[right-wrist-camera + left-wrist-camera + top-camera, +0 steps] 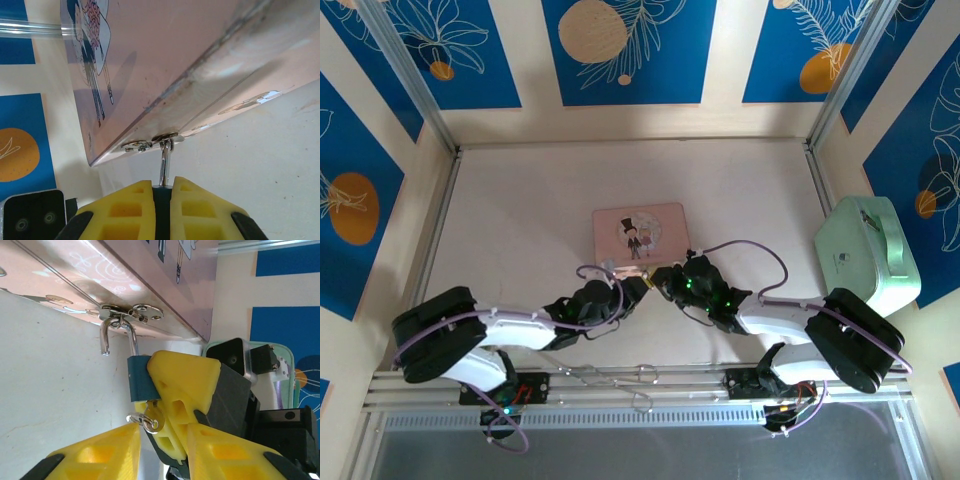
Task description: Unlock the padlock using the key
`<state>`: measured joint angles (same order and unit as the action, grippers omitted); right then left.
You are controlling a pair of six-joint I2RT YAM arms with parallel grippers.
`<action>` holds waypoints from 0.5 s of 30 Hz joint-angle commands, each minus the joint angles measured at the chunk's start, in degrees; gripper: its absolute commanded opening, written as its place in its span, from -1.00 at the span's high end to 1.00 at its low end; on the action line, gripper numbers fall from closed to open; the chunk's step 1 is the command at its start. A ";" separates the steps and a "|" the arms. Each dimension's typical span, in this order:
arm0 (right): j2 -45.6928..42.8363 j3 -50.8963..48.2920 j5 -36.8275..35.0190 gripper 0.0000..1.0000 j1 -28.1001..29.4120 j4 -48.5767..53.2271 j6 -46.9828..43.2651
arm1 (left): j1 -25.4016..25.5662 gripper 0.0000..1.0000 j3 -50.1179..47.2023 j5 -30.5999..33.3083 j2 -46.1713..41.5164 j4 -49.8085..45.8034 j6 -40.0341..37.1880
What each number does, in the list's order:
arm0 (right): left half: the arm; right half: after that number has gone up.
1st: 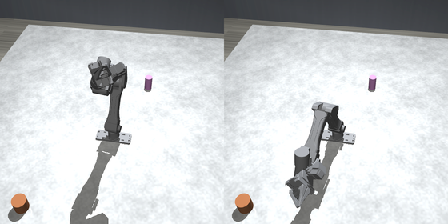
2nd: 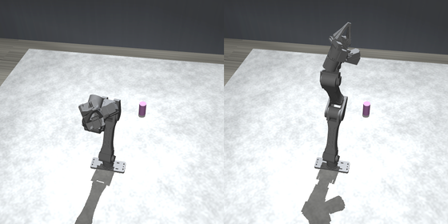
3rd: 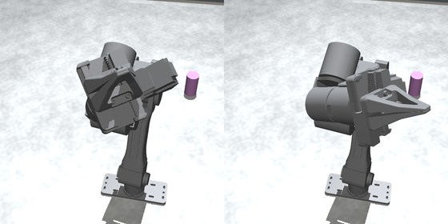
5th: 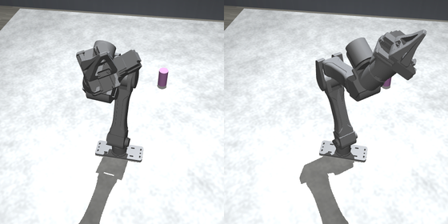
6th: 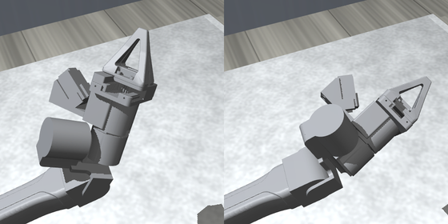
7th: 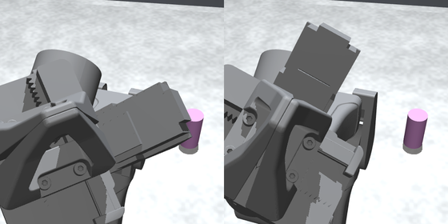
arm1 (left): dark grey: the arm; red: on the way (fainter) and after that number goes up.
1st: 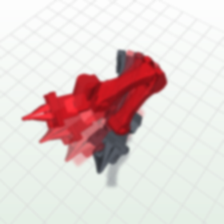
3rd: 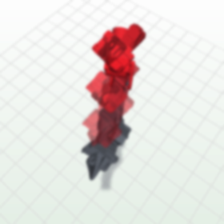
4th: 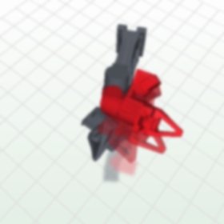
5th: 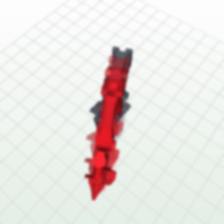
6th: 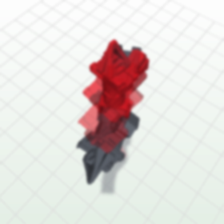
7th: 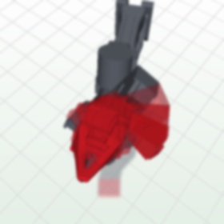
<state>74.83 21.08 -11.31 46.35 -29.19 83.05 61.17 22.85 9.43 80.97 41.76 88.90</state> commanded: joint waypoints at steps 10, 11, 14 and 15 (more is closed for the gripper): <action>1.51 0.71 1.37 1.00 0.45 -5.71 1.99 | 0.69 0.43 1.32 0.46 -0.11 -2.28 3.19; 1.51 0.80 1.42 1.00 0.50 -5.68 1.99 | 0.79 0.43 1.24 0.73 -0.14 -2.92 3.71; 1.42 1.14 1.56 1.00 0.58 -5.23 1.95 | 1.09 0.43 1.68 1.03 -0.37 -4.61 4.05; 1.53 1.16 1.40 1.00 0.67 -5.10 2.01 | 1.17 0.43 2.07 0.82 -0.18 -4.95 3.99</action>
<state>76.31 21.08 -10.72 46.50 -31.38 84.49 61.60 23.09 10.13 80.40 38.24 91.77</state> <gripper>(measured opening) 0.091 0.285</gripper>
